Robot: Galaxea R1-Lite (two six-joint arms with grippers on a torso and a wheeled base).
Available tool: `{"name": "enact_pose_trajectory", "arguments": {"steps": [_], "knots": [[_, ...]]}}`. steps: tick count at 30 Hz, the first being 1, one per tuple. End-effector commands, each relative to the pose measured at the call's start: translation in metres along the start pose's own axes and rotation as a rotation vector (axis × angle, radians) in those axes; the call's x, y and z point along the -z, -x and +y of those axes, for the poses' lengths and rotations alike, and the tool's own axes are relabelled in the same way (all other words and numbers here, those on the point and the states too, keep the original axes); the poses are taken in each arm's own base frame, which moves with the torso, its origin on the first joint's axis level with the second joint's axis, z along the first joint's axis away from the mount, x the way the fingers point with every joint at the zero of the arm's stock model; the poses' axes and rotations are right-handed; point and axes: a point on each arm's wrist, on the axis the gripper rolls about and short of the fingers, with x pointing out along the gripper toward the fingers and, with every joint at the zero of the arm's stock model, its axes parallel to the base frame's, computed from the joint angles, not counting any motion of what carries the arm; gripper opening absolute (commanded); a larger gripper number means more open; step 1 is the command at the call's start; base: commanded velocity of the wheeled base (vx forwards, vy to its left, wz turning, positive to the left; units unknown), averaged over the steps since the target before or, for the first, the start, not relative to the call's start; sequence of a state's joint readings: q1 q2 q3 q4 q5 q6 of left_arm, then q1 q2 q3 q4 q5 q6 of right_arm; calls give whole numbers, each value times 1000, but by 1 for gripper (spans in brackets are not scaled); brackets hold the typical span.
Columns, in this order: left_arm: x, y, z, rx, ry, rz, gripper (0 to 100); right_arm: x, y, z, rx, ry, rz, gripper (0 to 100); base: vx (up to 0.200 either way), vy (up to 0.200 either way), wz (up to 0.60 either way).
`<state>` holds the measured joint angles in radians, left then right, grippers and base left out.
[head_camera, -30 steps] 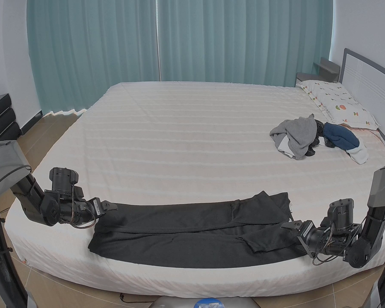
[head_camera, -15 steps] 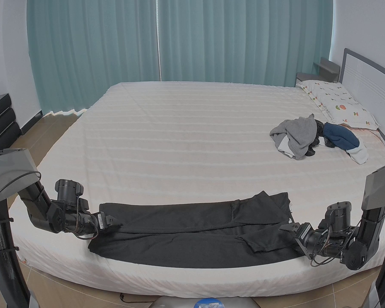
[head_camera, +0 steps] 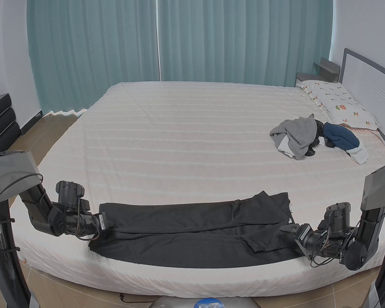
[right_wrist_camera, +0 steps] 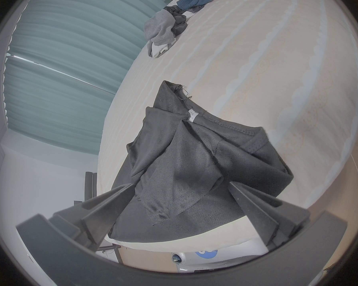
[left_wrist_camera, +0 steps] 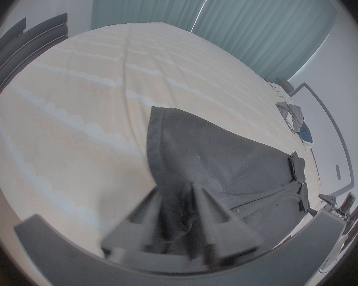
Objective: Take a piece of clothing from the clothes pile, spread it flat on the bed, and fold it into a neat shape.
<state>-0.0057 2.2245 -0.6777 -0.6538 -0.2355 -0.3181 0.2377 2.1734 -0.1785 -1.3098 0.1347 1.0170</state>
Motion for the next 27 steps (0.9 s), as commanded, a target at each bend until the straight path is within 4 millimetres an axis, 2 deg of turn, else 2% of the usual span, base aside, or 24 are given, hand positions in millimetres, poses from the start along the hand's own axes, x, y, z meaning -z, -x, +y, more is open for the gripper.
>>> {"name": "enact_pose_trajectory", "arguments": {"steps": [1,14,24,27], "knots": [[-2,2,-1,2,0,-7,0,0,0,0,-1,0,0,100,0,0,0],[-10,11,2,-6,12,-46,0,-1,1,1,-6,0,-4,100,0,0,0],[-7,8,3,-2,28,-31,0,-2,2,1,-8,-1,-9,100,0,0,0],[-9,7,2,1,48,-38,0,-2,2,1,-7,-1,-8,100,-200,0,0]]}}
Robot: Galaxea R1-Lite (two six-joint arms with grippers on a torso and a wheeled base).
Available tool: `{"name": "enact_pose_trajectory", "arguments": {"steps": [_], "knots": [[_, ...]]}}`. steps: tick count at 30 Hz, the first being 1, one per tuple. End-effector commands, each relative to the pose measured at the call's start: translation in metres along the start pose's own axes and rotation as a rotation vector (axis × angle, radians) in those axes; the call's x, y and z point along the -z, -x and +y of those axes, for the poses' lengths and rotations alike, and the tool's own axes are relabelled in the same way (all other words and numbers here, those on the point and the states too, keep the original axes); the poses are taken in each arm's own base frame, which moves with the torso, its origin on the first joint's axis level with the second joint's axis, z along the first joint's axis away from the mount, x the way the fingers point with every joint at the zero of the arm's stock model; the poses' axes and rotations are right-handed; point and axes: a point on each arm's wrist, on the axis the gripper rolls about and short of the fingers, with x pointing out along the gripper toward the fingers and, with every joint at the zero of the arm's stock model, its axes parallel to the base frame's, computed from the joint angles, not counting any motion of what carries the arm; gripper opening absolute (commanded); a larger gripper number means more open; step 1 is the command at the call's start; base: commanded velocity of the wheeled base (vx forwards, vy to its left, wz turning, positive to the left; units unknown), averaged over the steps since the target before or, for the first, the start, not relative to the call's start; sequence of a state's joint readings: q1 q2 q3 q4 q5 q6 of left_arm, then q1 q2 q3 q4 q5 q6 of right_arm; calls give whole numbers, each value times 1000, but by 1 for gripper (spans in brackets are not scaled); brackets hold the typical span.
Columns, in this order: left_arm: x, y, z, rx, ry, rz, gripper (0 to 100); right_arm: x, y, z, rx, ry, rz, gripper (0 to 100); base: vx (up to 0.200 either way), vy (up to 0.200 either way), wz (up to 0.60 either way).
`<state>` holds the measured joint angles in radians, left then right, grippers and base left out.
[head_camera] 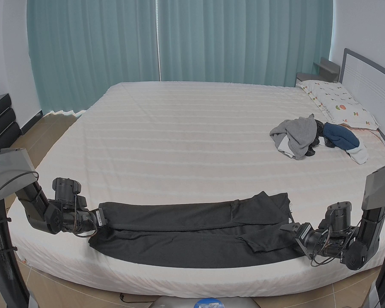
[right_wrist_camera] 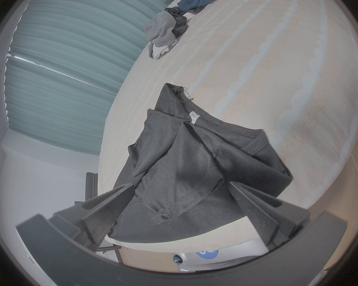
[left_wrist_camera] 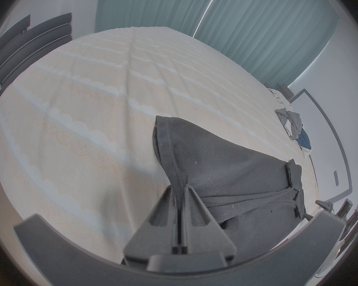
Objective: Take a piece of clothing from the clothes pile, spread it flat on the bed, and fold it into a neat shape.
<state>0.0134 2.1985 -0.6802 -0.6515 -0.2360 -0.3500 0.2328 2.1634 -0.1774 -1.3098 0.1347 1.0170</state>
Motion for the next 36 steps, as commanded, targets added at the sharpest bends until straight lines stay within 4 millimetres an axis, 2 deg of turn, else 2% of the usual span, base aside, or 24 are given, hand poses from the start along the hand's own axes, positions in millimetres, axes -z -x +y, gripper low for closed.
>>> {"name": "enact_pose_trajectory", "arguments": {"steps": [1,3,9,14,18,19,28,36], "knots": [[-2,-1,-1,3,9,-7,0,0,0,1,-3,1,-1,100,-200,0,0],[-3,0,-1,6,9,-11,0,-1,0,1,-3,0,-3,100,-200,0,0],[-9,-2,-6,20,48,-31,0,-2,0,1,-4,-3,-8,100,0,0,0],[-21,-2,-16,45,125,-73,0,-12,2,-1,-9,-22,-43,100,0,0,0],[-21,-2,-19,50,125,-72,0,-15,3,-1,-11,-28,-54,100,0,0,0],[-20,-2,-22,55,126,-69,0,-21,4,-3,-22,-41,-56,100,0,-200,0],[-24,9,-37,90,126,-93,0,-31,4,-8,-24,-65,-78,100,0,-200,0],[-27,21,-58,131,89,-108,0,-31,4,-7,-29,-66,-76,100,0,-200,0]]}}
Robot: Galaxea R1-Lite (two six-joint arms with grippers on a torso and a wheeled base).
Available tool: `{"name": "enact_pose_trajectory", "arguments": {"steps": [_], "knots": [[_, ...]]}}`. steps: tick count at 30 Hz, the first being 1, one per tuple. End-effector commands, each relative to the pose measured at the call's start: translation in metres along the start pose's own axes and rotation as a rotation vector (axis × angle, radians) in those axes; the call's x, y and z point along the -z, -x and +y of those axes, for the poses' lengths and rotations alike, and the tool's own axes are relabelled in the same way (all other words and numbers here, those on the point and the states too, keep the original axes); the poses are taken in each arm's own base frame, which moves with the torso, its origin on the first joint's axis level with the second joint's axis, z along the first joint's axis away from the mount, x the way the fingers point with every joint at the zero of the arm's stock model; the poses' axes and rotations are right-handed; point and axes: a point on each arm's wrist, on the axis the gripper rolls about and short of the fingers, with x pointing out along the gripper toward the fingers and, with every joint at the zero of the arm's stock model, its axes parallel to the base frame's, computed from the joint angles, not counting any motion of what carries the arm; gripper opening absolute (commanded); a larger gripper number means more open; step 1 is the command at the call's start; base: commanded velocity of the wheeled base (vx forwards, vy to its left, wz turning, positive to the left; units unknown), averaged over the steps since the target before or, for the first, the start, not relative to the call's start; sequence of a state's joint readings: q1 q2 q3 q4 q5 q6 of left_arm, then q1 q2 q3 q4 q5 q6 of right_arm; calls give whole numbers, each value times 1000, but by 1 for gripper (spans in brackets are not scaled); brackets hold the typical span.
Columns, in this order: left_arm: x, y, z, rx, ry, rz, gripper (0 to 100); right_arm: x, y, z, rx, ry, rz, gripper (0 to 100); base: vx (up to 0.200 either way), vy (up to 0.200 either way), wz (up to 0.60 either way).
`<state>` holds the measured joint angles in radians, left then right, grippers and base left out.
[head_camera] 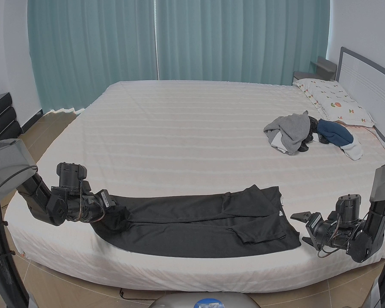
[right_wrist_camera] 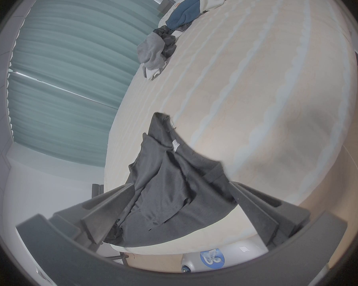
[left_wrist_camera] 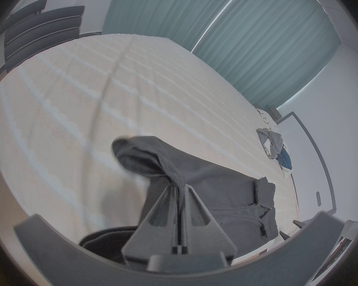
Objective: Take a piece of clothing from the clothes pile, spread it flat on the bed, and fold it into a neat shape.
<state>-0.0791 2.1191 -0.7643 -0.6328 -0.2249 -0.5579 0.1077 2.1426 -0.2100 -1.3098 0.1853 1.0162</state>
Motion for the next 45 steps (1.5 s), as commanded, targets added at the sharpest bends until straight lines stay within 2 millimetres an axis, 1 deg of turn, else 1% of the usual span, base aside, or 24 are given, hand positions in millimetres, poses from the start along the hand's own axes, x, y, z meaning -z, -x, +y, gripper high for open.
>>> {"name": "enact_pose_trajectory", "arguments": {"steps": [1,3,6,11,12,13,14,15,17,18,20,21,22,23,24,25,30,34,35,38,42,45], "knots": [[-4,8,-17,33,-25,-15,0,0,0,0,0,-1,0,100,0,-200,0],[-7,10,-22,34,-29,-5,0,0,0,0,0,-1,0,100,0,-200,0],[-10,12,-35,36,-29,23,0,0,0,0,0,-1,0,100,0,-200,0],[-13,11,-62,42,3,27,0,0,0,0,0,-1,0,100,0,-200,0],[-12,10,-68,36,0,32,0,0,0,0,0,-1,0,100,0,-200,0],[-12,10,-68,36,0,32,0,0,0,0,0,-1,0,100,0,-200,0],[-11,9,-78,28,-13,46,0,0,0,0,0,-1,0,100,0,-200,0],[-11,9,-80,25,-15,48,0,0,0,0,0,-1,0,100,0,-200,0],[-9,7,-91,23,-30,68,0,0,0,0,0,-1,0,100,0,-200,0],[-9,7,-91,23,-30,68,0,0,0,0,0,-1,0,100,0,-200,0],[-6,7,-106,29,-51,92,0,0,0,0,0,-1,0,100,0,-200,0],[-6,7,-106,29,-51,92,0,0,0,0,0,-1,0,100,0,-200,0],[-3,7,-115,40,-67,104,0,0,0,0,0,-1,0,100,0,-200,0],[-3,7,-115,40,-67,104,0,0,0,0,0,-1,0,100,0,-200,0],[0,7,-127,53,-87,115,0,0,0,0,0,-1,0,100,0,-200,0],[1,7,-129,56,-90,117,0,0,0,0,0,-1,0,100,0,-200,0],[6,-2,-152,58,-125,151,0,0,0,0,0,1,0,100,0,-200,0],[12,-12,-166,56,-117,176,0,0,0,0,0,-1,0,100,0,-200,0],[12,-12,-166,56,-117,176,0,0,0,0,0,-1,0,100,0,-200,0],[21,-23,-175,51,-132,206,0,0,0,0,1,-1,1,100,0,-200,0],[23,-37,-175,37,-133,220,0,0,0,0,1,0,1,100,0,-50,0],[25,-47,-174,8,-98,217,0,0,-1,-1,4,-2,2,100,0,0,0]]}}
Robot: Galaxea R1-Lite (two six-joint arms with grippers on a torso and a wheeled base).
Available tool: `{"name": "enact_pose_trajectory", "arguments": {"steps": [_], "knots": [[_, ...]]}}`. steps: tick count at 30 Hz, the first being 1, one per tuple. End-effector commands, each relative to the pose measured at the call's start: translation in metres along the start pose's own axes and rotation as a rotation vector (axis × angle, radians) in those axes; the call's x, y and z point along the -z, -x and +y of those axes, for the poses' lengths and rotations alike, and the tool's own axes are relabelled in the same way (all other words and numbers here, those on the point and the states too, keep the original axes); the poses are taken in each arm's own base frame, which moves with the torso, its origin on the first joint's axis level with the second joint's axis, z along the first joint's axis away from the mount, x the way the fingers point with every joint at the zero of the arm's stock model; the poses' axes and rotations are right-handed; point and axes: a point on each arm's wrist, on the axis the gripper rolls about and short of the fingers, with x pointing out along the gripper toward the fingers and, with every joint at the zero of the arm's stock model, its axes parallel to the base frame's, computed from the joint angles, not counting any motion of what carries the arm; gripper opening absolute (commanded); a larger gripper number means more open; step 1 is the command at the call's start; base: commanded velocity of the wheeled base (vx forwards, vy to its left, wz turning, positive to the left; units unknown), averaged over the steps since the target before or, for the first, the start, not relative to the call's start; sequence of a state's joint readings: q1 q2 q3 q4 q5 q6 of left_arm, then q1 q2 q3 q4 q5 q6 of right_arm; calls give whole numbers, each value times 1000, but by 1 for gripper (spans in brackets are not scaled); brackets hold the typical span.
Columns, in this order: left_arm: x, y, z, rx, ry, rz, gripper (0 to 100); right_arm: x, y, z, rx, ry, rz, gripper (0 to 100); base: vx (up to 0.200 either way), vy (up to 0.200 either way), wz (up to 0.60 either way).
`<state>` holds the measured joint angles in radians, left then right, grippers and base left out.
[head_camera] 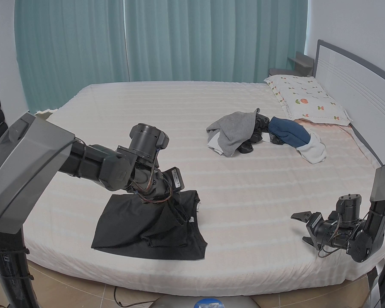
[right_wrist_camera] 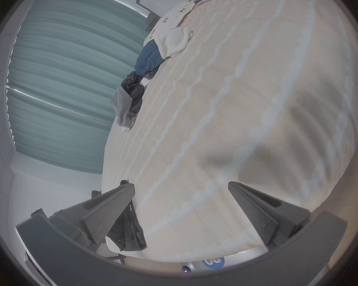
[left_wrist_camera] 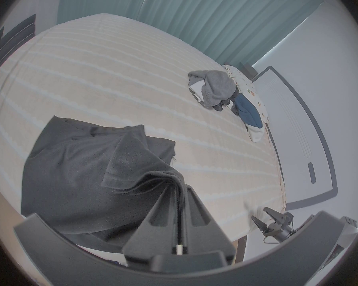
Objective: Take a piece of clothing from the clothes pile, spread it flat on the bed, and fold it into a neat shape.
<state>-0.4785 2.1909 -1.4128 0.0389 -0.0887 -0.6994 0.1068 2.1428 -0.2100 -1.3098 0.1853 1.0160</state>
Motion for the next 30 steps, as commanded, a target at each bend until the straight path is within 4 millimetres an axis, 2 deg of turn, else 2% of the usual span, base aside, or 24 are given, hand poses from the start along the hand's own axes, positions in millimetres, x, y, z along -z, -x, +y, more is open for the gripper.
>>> {"name": "enact_pose_trajectory", "arguments": {"steps": [1,3,4,14,19,21,22,26,30], "knots": [[4,-24,4,-36,37,21,0,1,-1,-1,3,0,3,100,0,0,0],[4,-26,5,-39,43,24,0,1,-1,-1,5,-2,4,100,0,0,0],[4,-26,5,-39,45,24,100,1,-1,-1,5,0,4,100,0,0,0],[2,-18,6,-50,56,28,100,1,-1,-1,7,-2,6,100,0,0,0],[-9,8,17,-70,90,15,100,2,-1,-2,7,-1,8,100,0,0,0],[-10,13,19,-66,94,13,100,2,-1,-2,7,1,8,100,0,0,0],[-10,24,22,-63,105,7,100,2,-1,-1,7,0,10,100,0,0,0],[-8,40,34,-52,134,14,100,3,-1,-1,8,1,13,100,0,0,0],[-15,51,45,-26,226,9,100,4,-1,-1,9,3,17,100,0,0,0]]}}
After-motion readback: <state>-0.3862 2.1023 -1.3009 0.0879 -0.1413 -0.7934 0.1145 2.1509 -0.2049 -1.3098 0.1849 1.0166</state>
